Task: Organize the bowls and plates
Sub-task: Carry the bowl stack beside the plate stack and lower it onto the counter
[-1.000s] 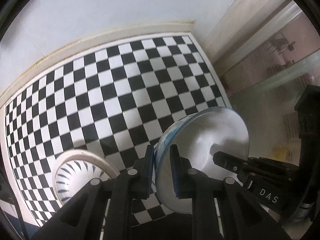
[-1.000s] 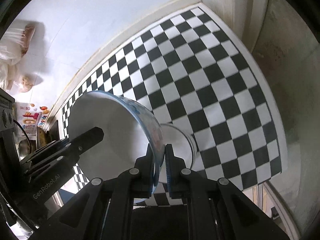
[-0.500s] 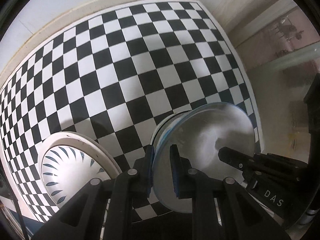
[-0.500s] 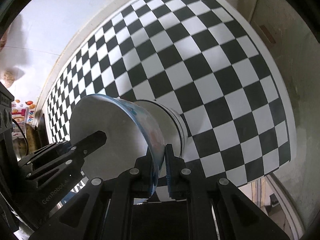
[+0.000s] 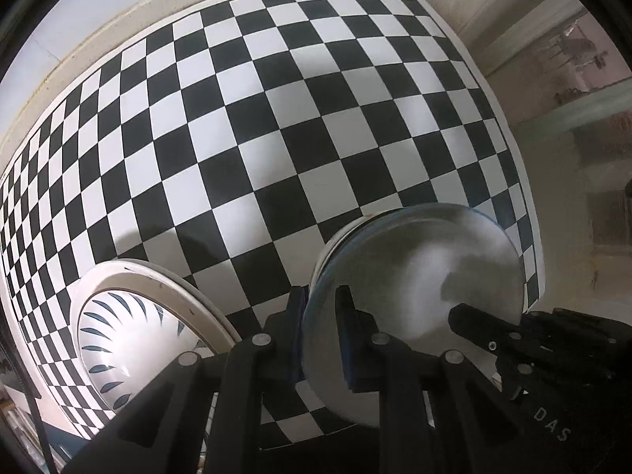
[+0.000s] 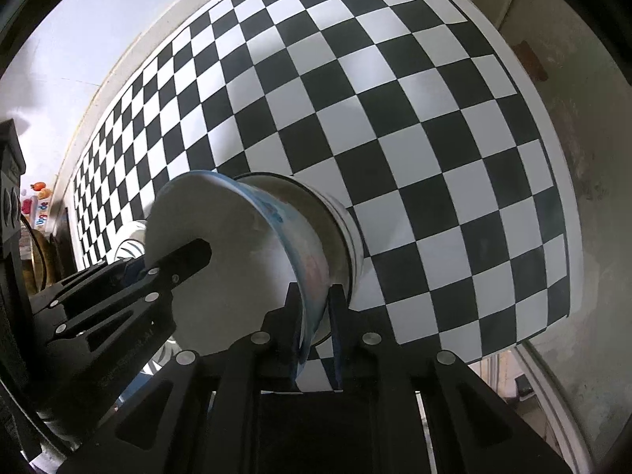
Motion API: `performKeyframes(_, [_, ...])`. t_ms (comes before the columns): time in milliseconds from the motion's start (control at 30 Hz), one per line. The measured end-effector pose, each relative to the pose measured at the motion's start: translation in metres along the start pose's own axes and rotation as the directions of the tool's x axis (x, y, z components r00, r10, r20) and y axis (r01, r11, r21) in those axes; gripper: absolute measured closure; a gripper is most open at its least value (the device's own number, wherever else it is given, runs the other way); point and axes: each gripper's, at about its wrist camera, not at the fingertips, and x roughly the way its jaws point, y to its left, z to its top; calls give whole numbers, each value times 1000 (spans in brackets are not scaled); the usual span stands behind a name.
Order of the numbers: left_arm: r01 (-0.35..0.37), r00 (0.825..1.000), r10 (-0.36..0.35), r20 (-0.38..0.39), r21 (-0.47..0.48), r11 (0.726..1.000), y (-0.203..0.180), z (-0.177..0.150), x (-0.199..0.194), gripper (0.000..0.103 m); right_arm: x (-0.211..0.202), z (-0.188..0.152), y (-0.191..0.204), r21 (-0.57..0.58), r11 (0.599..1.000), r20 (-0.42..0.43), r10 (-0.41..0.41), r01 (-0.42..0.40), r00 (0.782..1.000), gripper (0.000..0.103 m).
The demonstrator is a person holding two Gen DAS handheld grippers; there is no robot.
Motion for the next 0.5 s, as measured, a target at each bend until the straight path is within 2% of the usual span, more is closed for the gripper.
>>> performKeyframes(500, [2,1000,-2,7,-14,1000,-2,1,-2,89,-9,2,-7,21,1000,-31,21,-21,999,81])
